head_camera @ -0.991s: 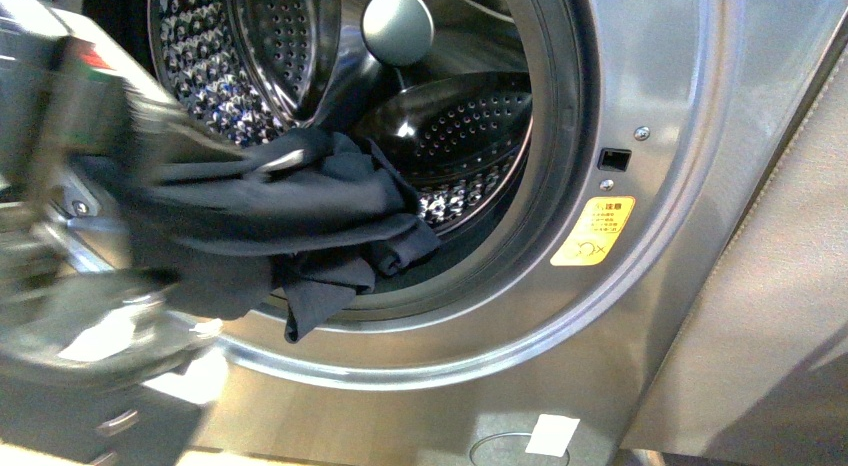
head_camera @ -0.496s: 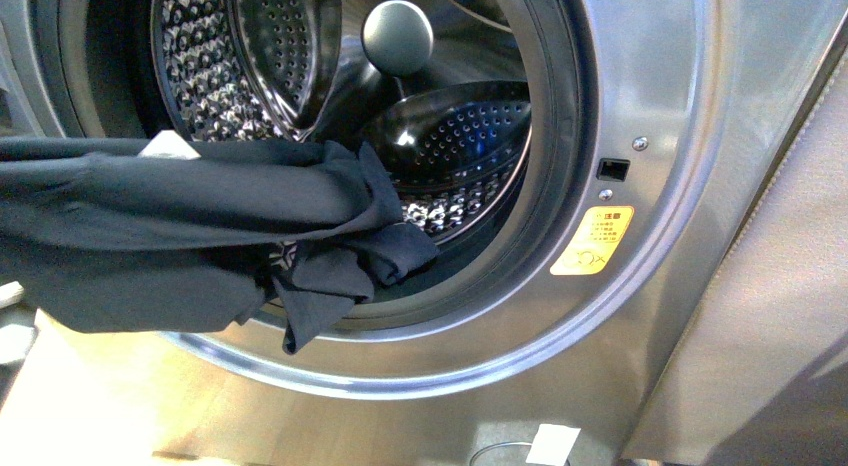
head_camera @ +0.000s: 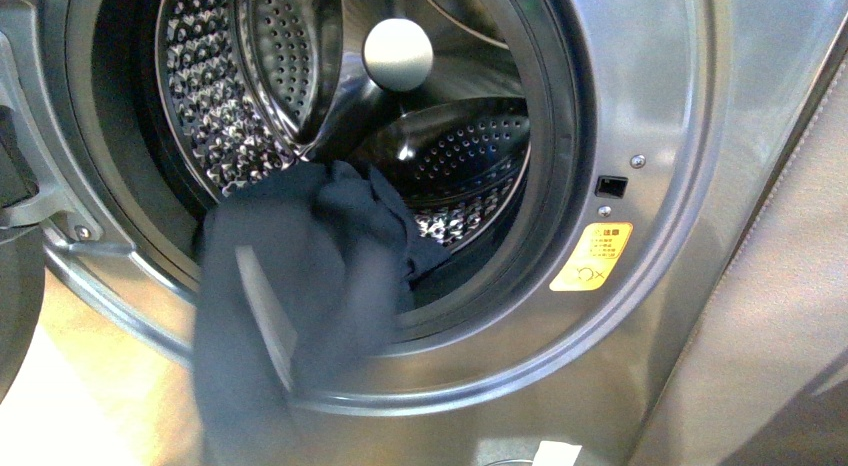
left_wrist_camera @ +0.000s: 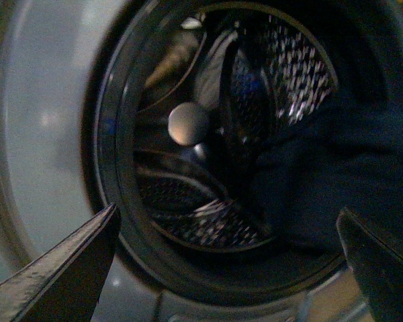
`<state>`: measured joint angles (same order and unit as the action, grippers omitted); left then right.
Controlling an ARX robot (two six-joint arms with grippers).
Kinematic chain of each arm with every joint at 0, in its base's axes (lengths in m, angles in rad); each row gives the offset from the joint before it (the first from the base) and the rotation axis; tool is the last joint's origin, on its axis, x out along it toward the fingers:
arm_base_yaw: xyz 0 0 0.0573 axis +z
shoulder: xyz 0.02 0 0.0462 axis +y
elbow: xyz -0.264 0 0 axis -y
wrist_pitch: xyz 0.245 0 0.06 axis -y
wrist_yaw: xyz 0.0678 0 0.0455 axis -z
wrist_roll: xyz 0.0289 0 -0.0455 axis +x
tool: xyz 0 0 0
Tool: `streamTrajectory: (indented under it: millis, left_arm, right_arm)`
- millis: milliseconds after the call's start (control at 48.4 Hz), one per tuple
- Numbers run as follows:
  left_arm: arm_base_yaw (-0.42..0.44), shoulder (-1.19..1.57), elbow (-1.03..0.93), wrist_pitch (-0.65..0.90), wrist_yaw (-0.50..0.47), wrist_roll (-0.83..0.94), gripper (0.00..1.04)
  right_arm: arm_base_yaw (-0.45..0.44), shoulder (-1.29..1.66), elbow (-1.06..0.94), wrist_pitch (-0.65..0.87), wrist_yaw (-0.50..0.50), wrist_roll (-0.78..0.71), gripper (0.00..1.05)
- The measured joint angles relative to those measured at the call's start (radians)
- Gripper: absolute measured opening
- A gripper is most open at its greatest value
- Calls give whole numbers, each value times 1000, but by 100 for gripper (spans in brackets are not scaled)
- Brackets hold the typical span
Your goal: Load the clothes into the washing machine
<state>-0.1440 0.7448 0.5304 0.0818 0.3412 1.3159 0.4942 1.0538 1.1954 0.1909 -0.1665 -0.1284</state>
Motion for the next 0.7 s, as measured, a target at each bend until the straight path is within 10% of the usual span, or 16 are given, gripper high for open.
streamTrajectory:
  millis: [372,702]
  left_arm:
    - [138,-132,44,53,151,-999,98]
    - [283,-407,-62,-113,280,-1352,98]
  right_arm:
    - [0,0,0,0,0,0,97]
    - [0,0,0,0,0,0,97]
